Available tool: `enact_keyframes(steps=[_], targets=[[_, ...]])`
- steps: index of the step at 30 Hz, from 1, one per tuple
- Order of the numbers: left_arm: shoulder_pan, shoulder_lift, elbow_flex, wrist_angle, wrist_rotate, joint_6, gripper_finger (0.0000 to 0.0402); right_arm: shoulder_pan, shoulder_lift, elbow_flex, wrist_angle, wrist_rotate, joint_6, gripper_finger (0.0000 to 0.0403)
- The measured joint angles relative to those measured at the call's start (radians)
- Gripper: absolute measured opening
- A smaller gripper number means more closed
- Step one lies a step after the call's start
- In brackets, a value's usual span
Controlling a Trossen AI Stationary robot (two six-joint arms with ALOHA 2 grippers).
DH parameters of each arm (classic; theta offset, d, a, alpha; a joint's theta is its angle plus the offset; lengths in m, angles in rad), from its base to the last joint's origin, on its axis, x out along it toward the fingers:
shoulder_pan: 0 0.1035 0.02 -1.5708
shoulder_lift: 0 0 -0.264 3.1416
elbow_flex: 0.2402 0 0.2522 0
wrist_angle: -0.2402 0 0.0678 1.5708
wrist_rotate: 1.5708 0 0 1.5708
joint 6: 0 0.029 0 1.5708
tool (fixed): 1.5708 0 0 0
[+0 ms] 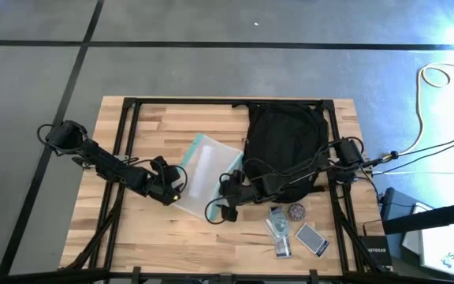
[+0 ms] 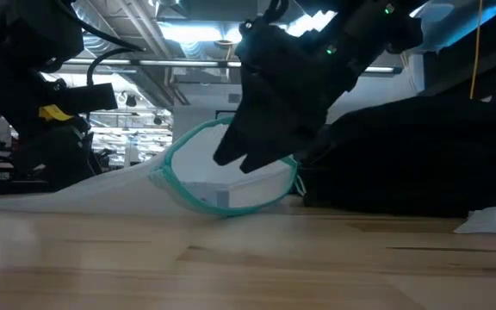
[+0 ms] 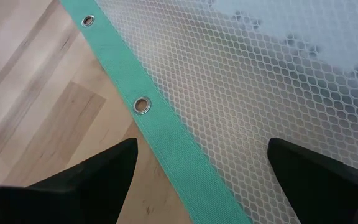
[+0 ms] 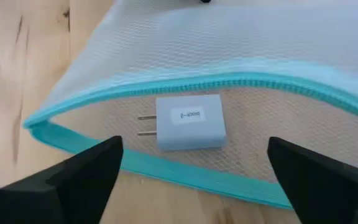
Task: Unpack backpack
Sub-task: Remove the white charger adapter from the transparent zipper bag
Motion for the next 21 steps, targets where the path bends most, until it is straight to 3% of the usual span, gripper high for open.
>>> enact_keyframes(steps=[21], targets=[[0.001, 0.0, 0.0, 0.01, -0.003, 0.003, 0.0349, -0.002, 0.088, 0.0, 0.171, 0.05, -0.086, 0.0382]])
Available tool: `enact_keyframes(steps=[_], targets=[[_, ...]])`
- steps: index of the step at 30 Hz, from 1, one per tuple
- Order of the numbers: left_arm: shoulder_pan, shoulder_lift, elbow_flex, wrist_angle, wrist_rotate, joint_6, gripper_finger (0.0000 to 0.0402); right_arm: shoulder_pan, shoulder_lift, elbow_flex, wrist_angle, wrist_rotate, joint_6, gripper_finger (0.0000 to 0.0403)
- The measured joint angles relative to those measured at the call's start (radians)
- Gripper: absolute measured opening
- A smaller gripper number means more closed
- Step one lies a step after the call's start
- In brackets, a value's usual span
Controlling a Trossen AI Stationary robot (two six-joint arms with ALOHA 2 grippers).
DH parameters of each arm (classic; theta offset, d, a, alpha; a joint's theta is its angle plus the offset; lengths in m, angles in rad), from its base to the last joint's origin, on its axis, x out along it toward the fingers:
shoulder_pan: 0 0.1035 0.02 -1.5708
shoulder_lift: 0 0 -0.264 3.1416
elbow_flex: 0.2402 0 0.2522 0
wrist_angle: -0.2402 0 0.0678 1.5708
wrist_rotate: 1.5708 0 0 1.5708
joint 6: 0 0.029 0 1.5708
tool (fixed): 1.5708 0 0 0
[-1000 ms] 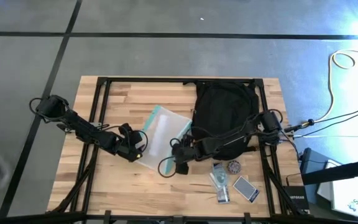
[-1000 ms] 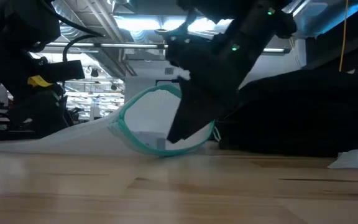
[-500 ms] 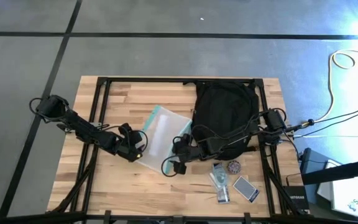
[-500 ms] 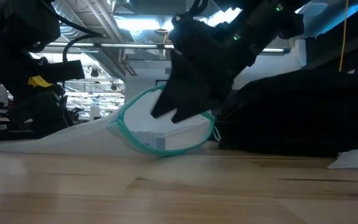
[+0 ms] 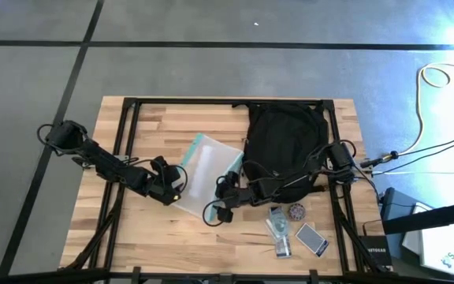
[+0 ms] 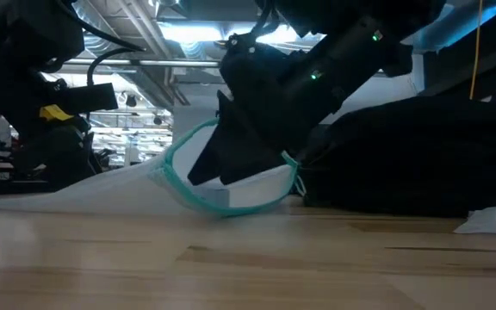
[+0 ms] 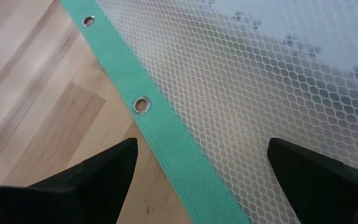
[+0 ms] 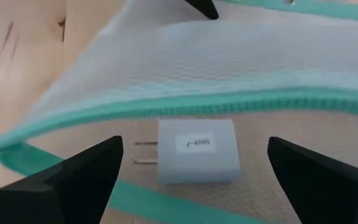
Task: Unpack backpack
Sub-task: Remove the white charger adapter from the transparent zipper bag
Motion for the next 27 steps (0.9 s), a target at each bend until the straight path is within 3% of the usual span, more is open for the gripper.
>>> enact_keyframes(steps=[16, 27], targets=[[0.0, 0.0, 0.0, 0.014, -0.003, 0.004, 0.0349, -0.032, 0.018, 0.0, 0.004, -0.045, -0.037, 0.0352], [0.0, 0.0, 0.0, 0.014, -0.003, 0.004, 0.0349, -0.031, 0.019, 0.0, -0.073, -0.106, -0.061, 0.0299]])
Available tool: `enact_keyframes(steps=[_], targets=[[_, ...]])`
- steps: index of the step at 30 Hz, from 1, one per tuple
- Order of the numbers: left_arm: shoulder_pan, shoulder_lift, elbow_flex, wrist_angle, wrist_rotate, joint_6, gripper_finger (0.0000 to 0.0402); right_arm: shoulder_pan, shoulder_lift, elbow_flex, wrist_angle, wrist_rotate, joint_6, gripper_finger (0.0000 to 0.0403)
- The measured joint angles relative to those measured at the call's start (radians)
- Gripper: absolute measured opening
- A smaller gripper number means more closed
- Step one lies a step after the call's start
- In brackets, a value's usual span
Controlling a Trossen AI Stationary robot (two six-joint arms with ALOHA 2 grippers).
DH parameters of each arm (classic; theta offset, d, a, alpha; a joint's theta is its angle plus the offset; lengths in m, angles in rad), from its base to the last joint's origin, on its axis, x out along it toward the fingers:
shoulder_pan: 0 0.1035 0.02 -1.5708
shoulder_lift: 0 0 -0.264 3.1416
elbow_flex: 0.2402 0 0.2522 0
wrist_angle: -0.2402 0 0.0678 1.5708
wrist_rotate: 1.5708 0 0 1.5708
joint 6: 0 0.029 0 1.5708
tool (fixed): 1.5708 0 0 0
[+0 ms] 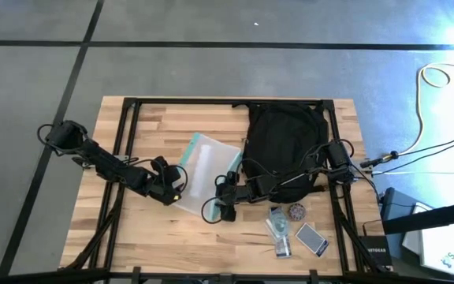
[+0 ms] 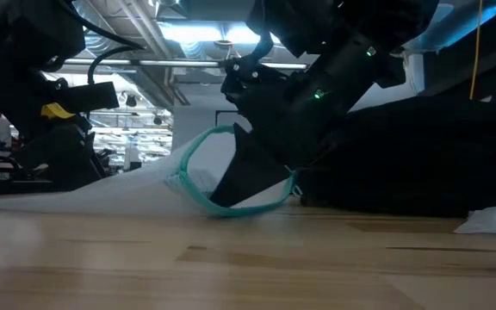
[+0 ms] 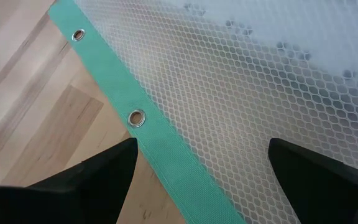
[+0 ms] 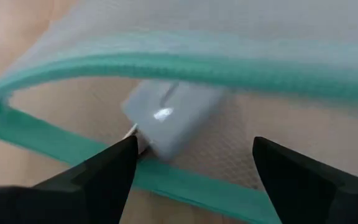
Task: Unpack backpack
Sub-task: Remove the white charger adapter from the transparent zipper bag
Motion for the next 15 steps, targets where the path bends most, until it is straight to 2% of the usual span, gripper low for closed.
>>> enact_keyframes(steps=[9, 15], targets=[[0.0, 0.0, 0.0, 0.0, 0.0, 0.0, 0.0349, 0.0, 0.0, 0.0, 0.01, -0.003, 0.007, 0.0273], [0.0, 0.0, 0.0, 0.0, 0.0, 0.0, 0.0349, 0.0, -0.029, 0.012, -0.004, -0.134, 0.081, 0.0279]])
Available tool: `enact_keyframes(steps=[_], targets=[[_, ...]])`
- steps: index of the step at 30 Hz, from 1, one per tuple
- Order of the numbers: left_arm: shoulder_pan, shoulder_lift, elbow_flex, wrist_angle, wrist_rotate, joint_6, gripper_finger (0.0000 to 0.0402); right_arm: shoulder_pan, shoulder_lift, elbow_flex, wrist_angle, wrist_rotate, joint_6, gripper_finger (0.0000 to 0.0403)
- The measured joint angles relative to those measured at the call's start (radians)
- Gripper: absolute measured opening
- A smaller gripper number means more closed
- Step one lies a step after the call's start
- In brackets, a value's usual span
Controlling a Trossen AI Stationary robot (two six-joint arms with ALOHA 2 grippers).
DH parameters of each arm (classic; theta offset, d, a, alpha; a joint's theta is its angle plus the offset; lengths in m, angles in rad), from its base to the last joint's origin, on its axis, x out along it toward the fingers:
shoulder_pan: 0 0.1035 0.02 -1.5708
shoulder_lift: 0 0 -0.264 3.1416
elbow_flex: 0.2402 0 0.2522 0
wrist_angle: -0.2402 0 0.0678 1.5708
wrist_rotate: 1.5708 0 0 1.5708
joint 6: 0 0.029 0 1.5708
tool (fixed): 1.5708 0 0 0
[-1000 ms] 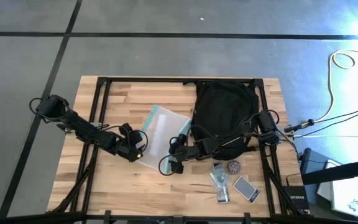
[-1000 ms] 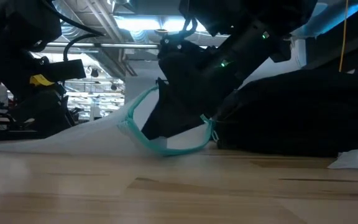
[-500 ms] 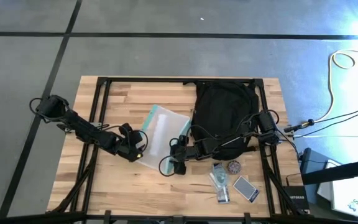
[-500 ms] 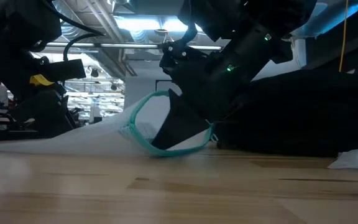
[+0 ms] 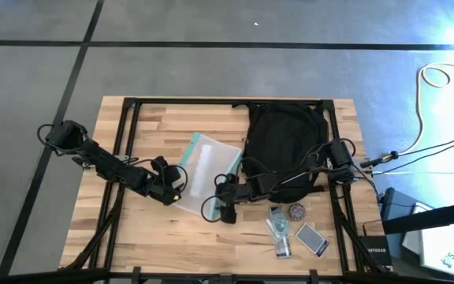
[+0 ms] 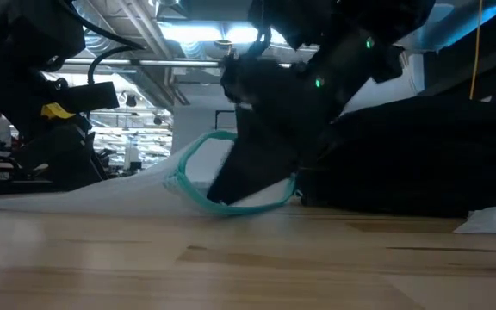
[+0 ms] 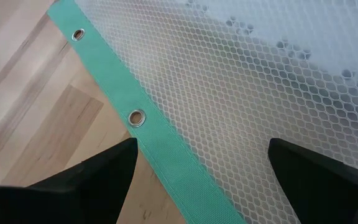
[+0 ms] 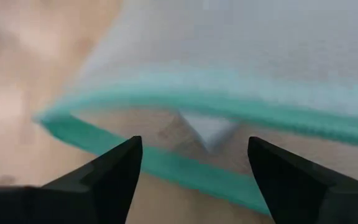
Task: Unpack backpack
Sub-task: Remove the white charger adapter from the transparent zipper bag
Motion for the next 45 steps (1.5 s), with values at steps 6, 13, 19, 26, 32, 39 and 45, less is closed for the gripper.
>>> enact_keyframes(steps=[6, 13, 19, 26, 32, 39, 45], targets=[[0.0, 0.0, 0.0, 0.0, 0.0, 0.002, 0.0349, 0.015, -0.022, 0.031, -0.002, 0.04, 0.054, 0.0316], [0.002, 0.0, 0.0, 0.003, 0.0, 0.003, 0.0349, 0.013, 0.018, 0.091, -0.069, 0.217, 0.136, 0.0353], [0.002, 0.0, 0.0, 0.013, -0.004, 0.005, 0.0349, 0.013, 0.037, 0.151, -0.081, 0.232, 0.131, 0.0365], [0.002, 0.0, 0.0, 0.024, -0.007, 0.021, 0.0349, 0.014, 0.085, 0.244, -0.191, 0.232, 0.13, 0.0367], [0.002, 0.0, 0.0, 0.026, -0.007, 0.021, 0.0349, 0.014, 0.14, 0.308, -0.259, 0.23, 0.173, 0.0367], [0.002, 0.0, -0.001, 0.021, -0.005, 0.02, 0.0349, 0.014, 0.168, 0.334, -0.336, 0.248, 0.221, 0.0367], [0.002, 0.0, -0.001, 0.022, -0.005, 0.021, 0.0349, 0.014, 0.166, 0.334, -0.438, 0.266, 0.336, 0.0365]])
